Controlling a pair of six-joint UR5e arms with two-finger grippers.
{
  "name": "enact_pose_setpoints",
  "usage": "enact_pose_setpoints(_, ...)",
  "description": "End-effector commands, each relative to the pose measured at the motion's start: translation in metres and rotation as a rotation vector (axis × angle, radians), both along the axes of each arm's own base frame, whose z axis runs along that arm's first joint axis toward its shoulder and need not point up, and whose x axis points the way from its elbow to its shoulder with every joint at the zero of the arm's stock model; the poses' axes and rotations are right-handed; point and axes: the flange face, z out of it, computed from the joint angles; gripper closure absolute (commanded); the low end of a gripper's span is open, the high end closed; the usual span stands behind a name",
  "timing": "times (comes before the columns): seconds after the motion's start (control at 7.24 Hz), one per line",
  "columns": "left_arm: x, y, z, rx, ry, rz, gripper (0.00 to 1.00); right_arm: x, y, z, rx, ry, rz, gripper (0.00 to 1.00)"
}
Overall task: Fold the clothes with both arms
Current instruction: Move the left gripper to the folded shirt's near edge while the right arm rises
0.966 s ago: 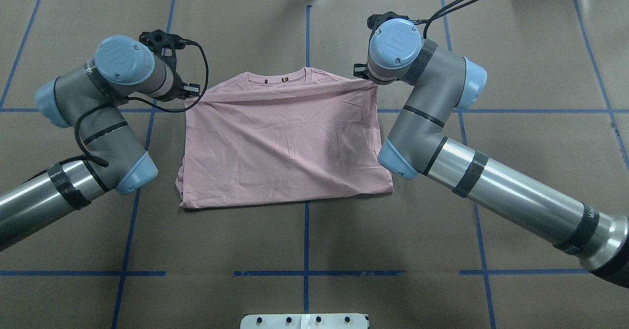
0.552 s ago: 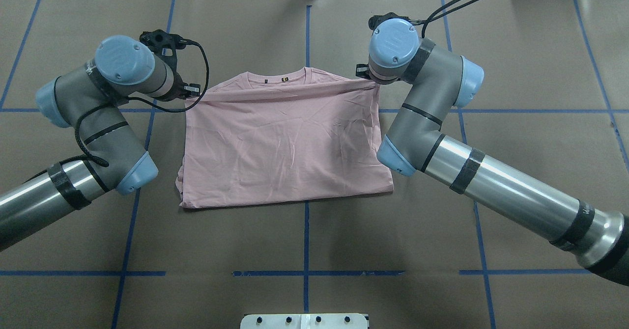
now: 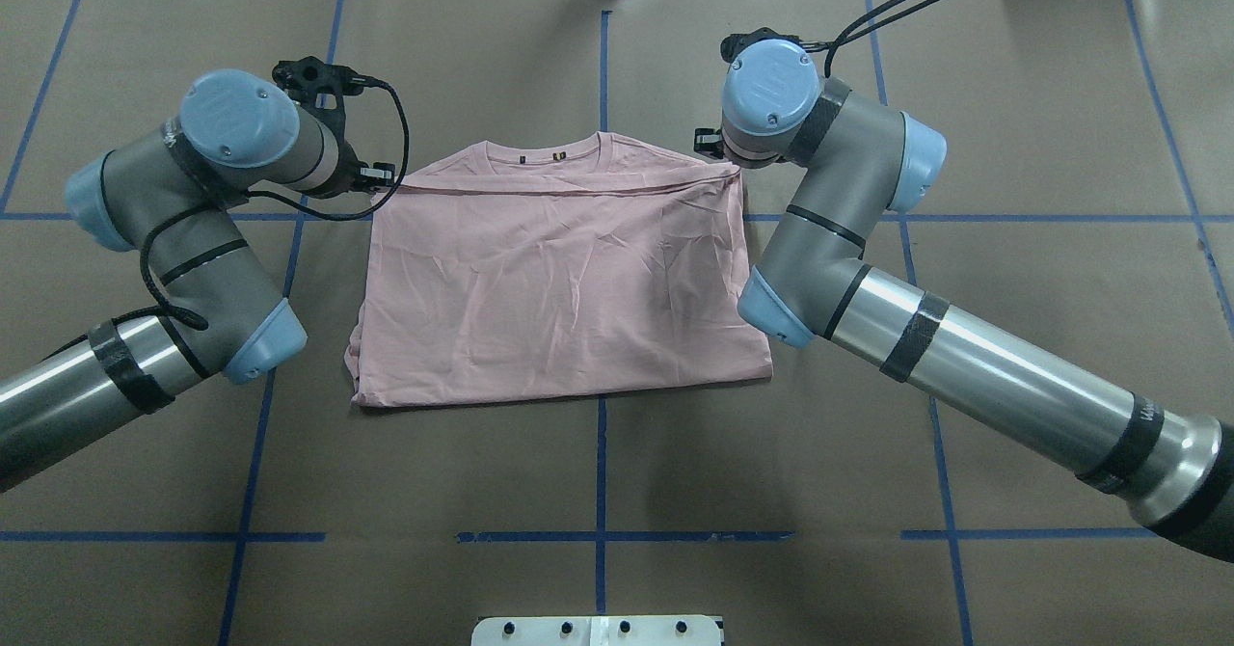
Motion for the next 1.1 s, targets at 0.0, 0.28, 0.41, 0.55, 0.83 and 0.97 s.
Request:
enact_pose_setpoints(0.0,-0.03,0.028,-0.013,0.062,0.038,0.028,0.0,0.013,-0.004,-0.016,0.056,-0.004,-0.053,0.0)
enact_pose_setpoints(0.28,-0.062,0.071,-0.006,0.061,0.075,0.019,0.0,0.071,0.012,-0.012,0.08,-0.076,-0.167,0.0)
enact_pose_setpoints(0.41,-0.048,0.12,-0.005,0.024,0.126,0.041,0.0,0.085,0.025,-0.013,0.092,-0.088,-0.167,0.0)
enact_pose_setpoints(0.55,-0.035,0.159,-0.007,-0.035,0.188,0.034,0.0,0.086,0.027,-0.014,0.093,-0.089,-0.167,0.0)
enact_pose_setpoints(0.83,-0.002,0.213,-0.003,-0.117,0.217,0.008,0.3,0.086,0.027,-0.013,0.094,-0.088,-0.166,0.0)
enact_pose_setpoints(0.97,0.01,0.228,-0.001,-0.13,0.214,0.03,0.41,0.086,0.027,-0.012,0.094,-0.086,-0.164,0.0)
